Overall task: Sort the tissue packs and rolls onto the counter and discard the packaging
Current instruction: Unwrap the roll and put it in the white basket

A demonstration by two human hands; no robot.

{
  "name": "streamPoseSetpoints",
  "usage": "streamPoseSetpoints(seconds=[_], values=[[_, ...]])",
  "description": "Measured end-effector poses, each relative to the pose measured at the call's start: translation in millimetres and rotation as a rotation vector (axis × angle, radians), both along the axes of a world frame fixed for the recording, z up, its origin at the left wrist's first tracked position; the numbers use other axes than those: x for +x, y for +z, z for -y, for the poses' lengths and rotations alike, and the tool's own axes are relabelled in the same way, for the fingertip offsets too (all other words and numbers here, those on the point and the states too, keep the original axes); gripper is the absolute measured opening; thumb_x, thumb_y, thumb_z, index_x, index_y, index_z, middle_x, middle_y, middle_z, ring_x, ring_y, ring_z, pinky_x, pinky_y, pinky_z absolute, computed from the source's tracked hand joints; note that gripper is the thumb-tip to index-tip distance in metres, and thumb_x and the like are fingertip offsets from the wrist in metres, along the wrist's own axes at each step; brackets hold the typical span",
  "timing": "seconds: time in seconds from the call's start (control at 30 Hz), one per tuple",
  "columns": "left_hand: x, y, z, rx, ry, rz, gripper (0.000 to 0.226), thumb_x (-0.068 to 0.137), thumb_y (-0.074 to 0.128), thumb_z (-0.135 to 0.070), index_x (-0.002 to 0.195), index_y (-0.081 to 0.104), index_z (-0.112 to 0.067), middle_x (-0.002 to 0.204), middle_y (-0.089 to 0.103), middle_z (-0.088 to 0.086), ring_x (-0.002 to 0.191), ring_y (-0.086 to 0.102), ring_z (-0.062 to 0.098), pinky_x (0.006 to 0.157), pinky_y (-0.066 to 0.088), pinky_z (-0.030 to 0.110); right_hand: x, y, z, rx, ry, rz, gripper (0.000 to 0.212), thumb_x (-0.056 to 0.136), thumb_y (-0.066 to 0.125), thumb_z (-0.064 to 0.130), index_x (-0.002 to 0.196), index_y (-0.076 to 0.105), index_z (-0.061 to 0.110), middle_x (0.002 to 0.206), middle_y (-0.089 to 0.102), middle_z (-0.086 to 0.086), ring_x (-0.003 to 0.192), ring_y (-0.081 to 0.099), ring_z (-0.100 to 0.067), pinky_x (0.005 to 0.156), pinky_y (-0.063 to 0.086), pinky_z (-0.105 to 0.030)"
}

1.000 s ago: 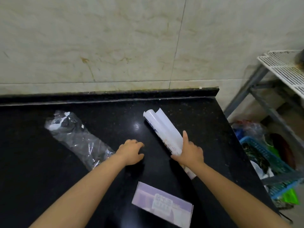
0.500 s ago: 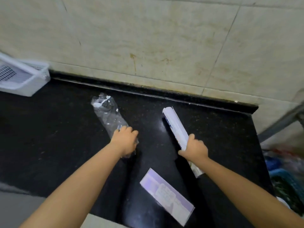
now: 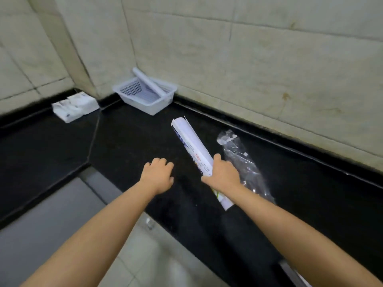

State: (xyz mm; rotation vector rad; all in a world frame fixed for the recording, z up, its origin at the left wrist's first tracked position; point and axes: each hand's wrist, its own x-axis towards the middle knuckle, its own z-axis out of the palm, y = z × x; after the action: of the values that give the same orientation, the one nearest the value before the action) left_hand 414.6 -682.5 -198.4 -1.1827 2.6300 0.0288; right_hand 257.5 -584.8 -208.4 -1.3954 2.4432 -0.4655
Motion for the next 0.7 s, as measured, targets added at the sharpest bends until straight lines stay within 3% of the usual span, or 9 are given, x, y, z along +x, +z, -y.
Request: streamPoseSetpoints(seconds=[0.1, 0.23, 0.3, 0.43, 0.7], values=[[71, 4, 58, -0.008, 0.040, 0.026, 0.048, 0.094, 0.043, -0.035, 0.138, 0.038, -0.016, 0.144, 0.038, 0.006, 0.135, 0.031, 0.026, 0.108, 0.033, 0.041, 55, -1, 60, 0.026, 0.055, -0.001, 0.048, 0.069, 0.066, 0.036, 0.089, 0.027, 0.016, 0.100, 0.060, -0.011, 0.081, 0.046, -0.024, 0.051, 0.030, -0.028], [152, 13, 124, -0.006, 0.144, 0.006, 0.048, 0.093, 0.044, -0.034, 0.138, 0.040, -0.016, 0.142, 0.040, 0.007, 0.134, 0.033, 0.026, 0.106, 0.035, 0.041, 118, 0, 128, 0.060, 0.073, 0.015, 0.051, 0.070, 0.067, 0.036, 0.104, 0.038, 0.008, 0.103, 0.060, -0.012, 0.092, 0.055, -0.029, 0.057, 0.035, -0.030], [184, 15, 152, 0.005, 0.189, -0.006, 0.048, 0.093, 0.044, -0.034, 0.137, 0.040, -0.016, 0.141, 0.041, 0.007, 0.133, 0.034, 0.026, 0.105, 0.036, 0.041, 143, 0, 158, 0.072, 0.088, -0.004, 0.052, 0.071, 0.067, 0.035, 0.105, 0.038, 0.009, 0.104, 0.060, -0.011, 0.087, 0.053, -0.027, 0.055, 0.035, -0.030], [223, 6, 194, 0.031, 0.243, -0.018, 0.044, 0.093, 0.044, -0.034, 0.133, 0.044, -0.016, 0.138, 0.044, 0.007, 0.131, 0.036, 0.027, 0.102, 0.038, 0.040, 169, -10, 204, 0.125, 0.131, -0.083, 0.047, 0.077, 0.064, 0.031, 0.107, 0.036, 0.008, 0.104, 0.059, -0.010, 0.080, 0.057, -0.026, 0.048, 0.030, -0.028], [242, -31, 267, 0.123, 0.258, -0.024, 0.044, 0.095, 0.043, -0.032, 0.136, 0.042, -0.016, 0.141, 0.042, 0.006, 0.133, 0.034, 0.025, 0.107, 0.035, 0.040, 165, -45, 274, 0.213, 0.172, -0.130, 0.044, 0.081, 0.061, 0.029, 0.112, 0.035, 0.010, 0.110, 0.057, -0.009, 0.091, 0.061, -0.027, 0.060, 0.040, -0.031]])
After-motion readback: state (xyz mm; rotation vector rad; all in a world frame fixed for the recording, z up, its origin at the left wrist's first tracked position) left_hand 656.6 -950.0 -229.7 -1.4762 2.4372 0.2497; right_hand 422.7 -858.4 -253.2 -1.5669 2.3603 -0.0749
